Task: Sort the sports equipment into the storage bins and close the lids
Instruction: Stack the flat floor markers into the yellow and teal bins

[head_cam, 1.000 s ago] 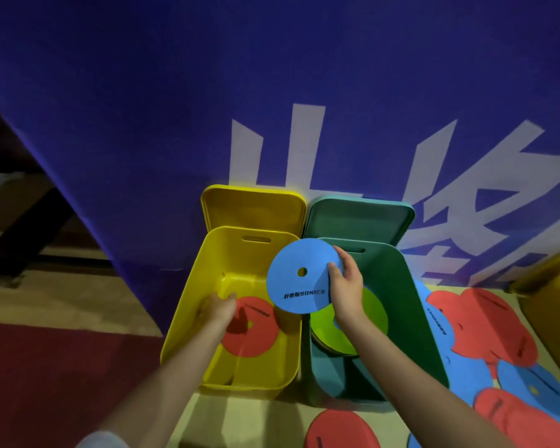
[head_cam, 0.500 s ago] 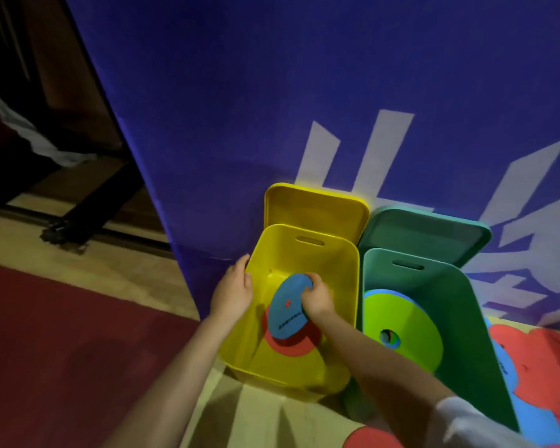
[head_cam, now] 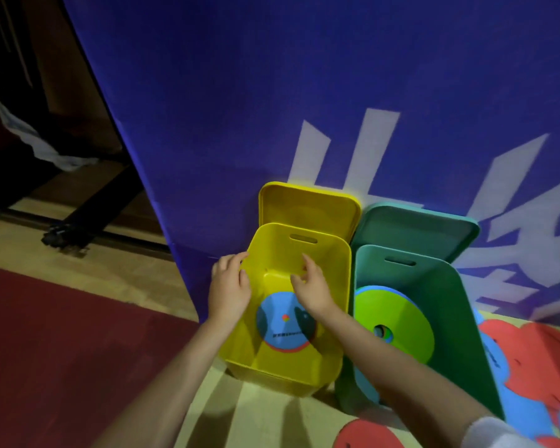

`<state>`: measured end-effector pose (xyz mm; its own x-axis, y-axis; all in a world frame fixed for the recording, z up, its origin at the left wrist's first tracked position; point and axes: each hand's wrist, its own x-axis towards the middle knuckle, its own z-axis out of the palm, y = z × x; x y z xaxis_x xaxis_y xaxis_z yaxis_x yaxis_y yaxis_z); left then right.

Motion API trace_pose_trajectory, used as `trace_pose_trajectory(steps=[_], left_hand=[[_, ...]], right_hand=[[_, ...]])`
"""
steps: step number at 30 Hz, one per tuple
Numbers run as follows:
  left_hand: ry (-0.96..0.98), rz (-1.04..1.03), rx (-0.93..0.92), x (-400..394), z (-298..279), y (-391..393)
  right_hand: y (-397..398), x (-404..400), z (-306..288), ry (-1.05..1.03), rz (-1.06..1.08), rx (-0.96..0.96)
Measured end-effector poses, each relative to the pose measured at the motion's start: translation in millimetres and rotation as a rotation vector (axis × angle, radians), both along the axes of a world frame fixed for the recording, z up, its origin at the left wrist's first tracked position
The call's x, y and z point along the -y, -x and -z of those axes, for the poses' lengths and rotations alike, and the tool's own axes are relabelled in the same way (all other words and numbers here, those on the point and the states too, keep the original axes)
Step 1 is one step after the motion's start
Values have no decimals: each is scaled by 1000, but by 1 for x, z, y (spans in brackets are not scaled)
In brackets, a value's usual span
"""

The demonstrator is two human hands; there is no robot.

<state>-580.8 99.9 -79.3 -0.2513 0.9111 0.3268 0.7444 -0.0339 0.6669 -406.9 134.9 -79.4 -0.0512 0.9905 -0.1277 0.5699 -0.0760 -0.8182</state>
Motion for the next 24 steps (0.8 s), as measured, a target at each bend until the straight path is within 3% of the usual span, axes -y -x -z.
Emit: trace_pose_trajectory(steps=[3,7,11,15,19,24], left_hand=[[-46,97,106,24,-18,-35],[17,302,400,66,-44,-96],[169,444,490,125,-29,-155],[328,473,496,178,12,-187],[381,388,390,217,53,-210],[612,261,147,226,101,-243]], right_hand=[[-31,18,-46,-174,47,-283],[-105,56,-75,-288,211,-412],[-196,104,-68,-297,443,-447],[-280,150,-38,-277,595,-400],[-343,196,8,-141,682,-282],[-396,239,71,87,558,8]])
